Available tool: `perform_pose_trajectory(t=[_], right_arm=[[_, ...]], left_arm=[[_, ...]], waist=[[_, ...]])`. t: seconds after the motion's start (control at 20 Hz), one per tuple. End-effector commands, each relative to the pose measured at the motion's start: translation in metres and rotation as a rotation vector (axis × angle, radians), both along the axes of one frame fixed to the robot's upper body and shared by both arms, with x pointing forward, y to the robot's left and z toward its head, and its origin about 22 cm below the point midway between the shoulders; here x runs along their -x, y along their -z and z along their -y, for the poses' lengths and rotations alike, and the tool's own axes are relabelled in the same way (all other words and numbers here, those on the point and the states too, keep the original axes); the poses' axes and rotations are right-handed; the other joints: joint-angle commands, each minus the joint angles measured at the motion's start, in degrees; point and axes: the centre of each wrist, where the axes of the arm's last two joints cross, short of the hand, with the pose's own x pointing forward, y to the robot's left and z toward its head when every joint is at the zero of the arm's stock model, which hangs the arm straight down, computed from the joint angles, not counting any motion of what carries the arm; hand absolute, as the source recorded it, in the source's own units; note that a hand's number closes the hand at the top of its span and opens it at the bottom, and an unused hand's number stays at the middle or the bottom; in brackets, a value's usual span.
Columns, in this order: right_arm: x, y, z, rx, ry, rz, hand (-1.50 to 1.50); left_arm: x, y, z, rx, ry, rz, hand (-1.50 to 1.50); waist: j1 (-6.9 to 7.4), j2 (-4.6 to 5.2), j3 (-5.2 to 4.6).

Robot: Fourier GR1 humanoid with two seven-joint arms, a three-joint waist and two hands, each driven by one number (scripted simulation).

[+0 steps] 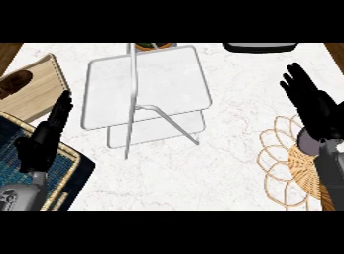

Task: Pick the croissant from the placemat and place it in the tiered shelf

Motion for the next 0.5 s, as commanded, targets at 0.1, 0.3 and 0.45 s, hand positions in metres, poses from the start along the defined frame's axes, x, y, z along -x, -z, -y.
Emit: perform_pose_trajectory(t=[0.1, 0.3, 0.45], right_arm=[[0.05, -0.01, 0.087, 0.242, 0.354, 0.091, 1.5], [0.114, 0.0, 0.184, 0.645, 0.669, -0.209, 1.5], [0.153, 0.012, 0.204, 0.454, 0.914, -0.198, 1.5]], left_arm=[[0.023, 0.024, -0.016, 0.078, -0.144, -0.187, 0.0], [0.044, 0.036, -0.031, 0.153, -0.242, -0.284, 0.0], [0.066, 0.044, -0.041, 0.24, -0.292, -0.397, 0.0]], waist=[[-4.92, -0.1, -1.0], [-10.92, 2.86, -2.05], [-9.51, 0.23, -1.09]])
